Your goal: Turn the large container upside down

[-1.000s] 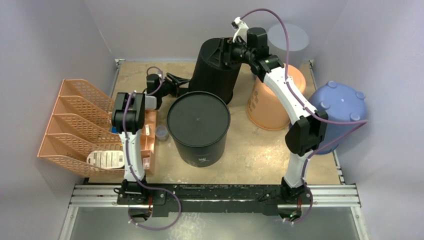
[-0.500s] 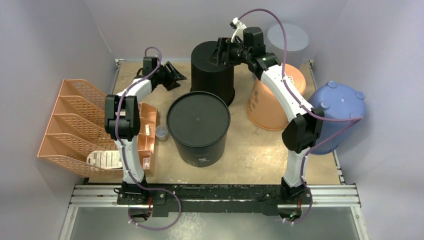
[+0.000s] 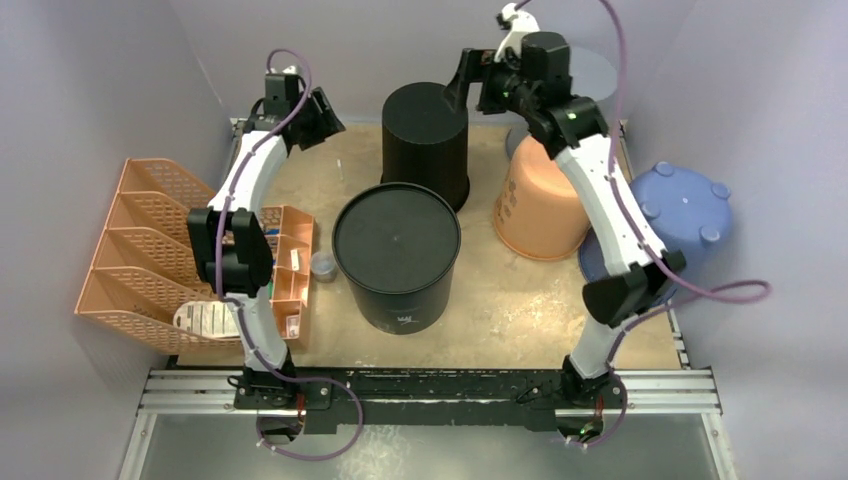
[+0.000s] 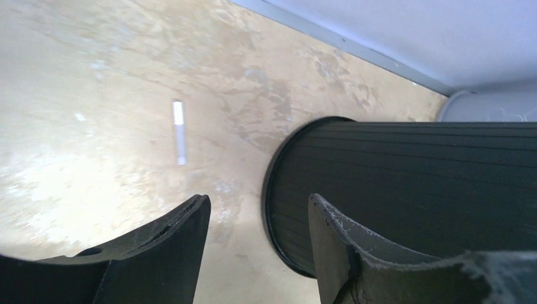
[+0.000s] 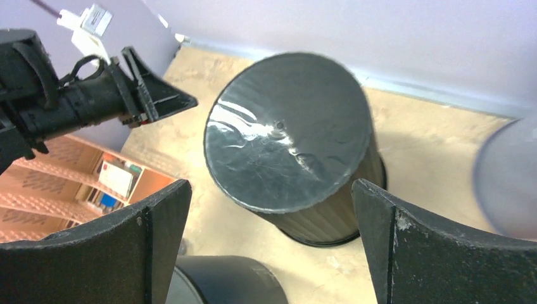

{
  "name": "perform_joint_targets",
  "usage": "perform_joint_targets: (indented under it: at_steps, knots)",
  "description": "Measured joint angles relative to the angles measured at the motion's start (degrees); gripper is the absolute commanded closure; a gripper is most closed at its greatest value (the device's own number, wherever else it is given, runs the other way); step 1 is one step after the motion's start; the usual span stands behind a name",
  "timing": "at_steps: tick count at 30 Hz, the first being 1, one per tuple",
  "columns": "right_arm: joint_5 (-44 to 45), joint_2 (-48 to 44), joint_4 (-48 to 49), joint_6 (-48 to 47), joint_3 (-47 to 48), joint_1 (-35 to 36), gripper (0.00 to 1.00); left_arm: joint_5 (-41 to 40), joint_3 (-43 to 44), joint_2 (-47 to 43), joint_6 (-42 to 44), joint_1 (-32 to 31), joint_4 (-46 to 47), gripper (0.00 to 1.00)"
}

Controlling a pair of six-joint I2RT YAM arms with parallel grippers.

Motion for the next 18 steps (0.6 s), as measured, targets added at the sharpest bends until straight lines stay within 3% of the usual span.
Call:
perform_joint_targets:
  at_steps: [4, 10, 13, 18]
  knots:
    - [7.0, -10.6, 1.1, -1.1, -6.2, 0.0, 0.0, -7.3, 0.3, -4.9, 1.6, 0.0, -4.1, 0.42]
    - [19.4, -31.3, 6.2, -0.6, -28.4, 0.0, 0.0, -17.9, -4.2, -17.3, 3.8, 0.0, -8.1, 0.43]
    - [25.0, -38.9, 6.9, 0.6, -37.2, 0.0, 0.0, -21.2, -9.8, -25.3, 5.9, 0.0, -7.4, 0.43]
    - [32.3, -43.5, 4.7, 2.4, -40.1, 0.0, 0.0, -25.3, -21.9, -40.2, 9.3, 0.0, -5.9, 0.42]
